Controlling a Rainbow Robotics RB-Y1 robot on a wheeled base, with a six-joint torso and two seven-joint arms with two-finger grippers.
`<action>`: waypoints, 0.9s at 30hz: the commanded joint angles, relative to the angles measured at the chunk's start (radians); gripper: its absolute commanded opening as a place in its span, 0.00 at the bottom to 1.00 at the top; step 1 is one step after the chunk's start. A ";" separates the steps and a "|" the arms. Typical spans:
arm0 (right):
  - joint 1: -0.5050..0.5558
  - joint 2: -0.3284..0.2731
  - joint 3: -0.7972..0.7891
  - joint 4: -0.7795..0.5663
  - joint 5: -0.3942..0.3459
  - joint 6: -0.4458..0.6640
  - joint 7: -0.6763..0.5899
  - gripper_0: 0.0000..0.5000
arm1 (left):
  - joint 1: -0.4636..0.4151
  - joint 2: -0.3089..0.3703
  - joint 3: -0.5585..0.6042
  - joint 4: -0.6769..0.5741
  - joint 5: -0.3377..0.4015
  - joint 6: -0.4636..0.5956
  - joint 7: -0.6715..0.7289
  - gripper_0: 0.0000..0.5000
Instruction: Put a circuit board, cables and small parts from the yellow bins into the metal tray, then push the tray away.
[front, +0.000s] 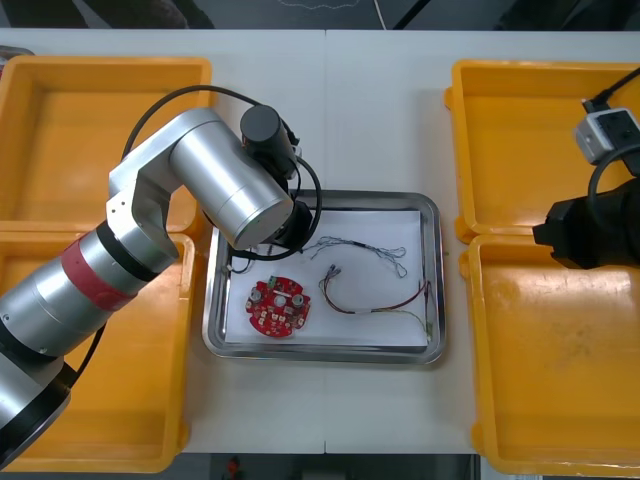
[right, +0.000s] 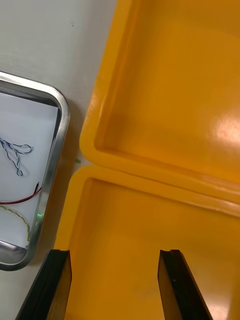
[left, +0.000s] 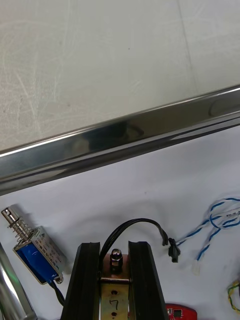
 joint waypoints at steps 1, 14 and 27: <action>0.078 -0.060 -0.120 -0.037 -0.073 0.002 -0.098 1.00 | 0.015 -0.020 -0.028 -0.012 -0.033 -0.013 0.104 0.01; 0.262 -0.115 -0.266 -0.037 -0.088 0.002 -0.080 1.00 | 0.015 -0.020 -0.012 -0.029 -0.051 0.002 0.128 1.00; 0.272 -0.117 -0.261 -0.005 -0.073 0.002 -0.068 1.00 | 0.022 0.003 0.222 -0.295 0.027 0.312 0.135 1.00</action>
